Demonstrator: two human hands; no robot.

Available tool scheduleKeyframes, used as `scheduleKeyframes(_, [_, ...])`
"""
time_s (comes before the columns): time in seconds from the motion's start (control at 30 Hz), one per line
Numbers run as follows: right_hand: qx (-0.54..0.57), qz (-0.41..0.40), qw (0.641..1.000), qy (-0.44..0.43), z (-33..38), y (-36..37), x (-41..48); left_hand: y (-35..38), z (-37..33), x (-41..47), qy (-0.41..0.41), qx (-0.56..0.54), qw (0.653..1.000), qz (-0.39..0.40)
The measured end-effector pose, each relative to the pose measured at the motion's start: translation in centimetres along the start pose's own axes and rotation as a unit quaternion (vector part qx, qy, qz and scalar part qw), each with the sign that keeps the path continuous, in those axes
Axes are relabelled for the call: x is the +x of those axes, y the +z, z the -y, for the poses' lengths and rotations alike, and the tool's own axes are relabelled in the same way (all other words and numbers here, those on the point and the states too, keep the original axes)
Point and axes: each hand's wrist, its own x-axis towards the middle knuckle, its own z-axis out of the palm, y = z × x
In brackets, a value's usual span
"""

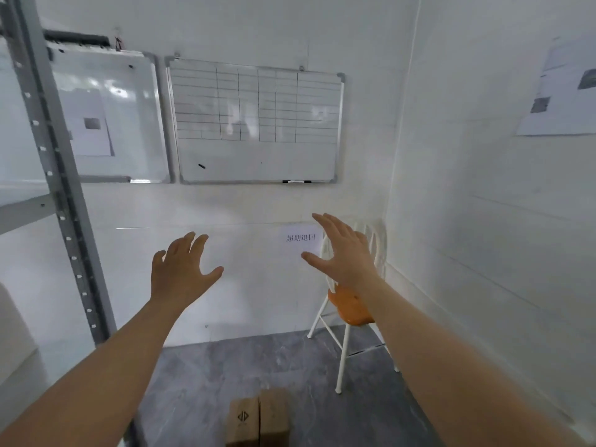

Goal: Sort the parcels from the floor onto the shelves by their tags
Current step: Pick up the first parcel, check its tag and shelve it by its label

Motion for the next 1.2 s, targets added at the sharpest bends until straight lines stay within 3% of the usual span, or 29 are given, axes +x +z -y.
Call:
scheduleKeyframes(0.13, [0.008, 0.011, 1.0, 0.002, -2.6, 6.5, 4.4, 6.2, 0.8, 3.8, -0.008, 0.013, 0.999, 0.029])
scheduleKeyframes(0.27, [0.088, 0.012, 0.996, 0.026, -4.7, 13.8, 9.9, 13.2, 1.0, 8.1, -0.04, -0.013, 0.999, 0.035])
scheduleKeyframes(0.6, [0.084, 0.126, 0.988, -0.011, -8.9, 31.5, 16.0, 27.9, 6.3, 14.6, -0.099, -0.035, 0.99, 0.092])
scheduleKeyframes(0.73, [0.113, 0.145, 0.982, 0.035, -10.2, 38.2, 17.2, 34.2, 9.9, 15.6, -0.097, -0.037, 0.988, 0.114])
scheduleKeyframes(0.9, [0.126, 0.152, 0.975, 0.107, -13.1, 48.7, 15.1, 44.8, 14.6, 14.2, -0.075, -0.023, 0.98, 0.18])
scheduleKeyframes(1.2, [0.097, 0.302, 0.938, 0.143, -21.1, 71.7, -0.1, 68.9, 21.1, 1.1, -0.099, 0.0, 0.952, 0.288])
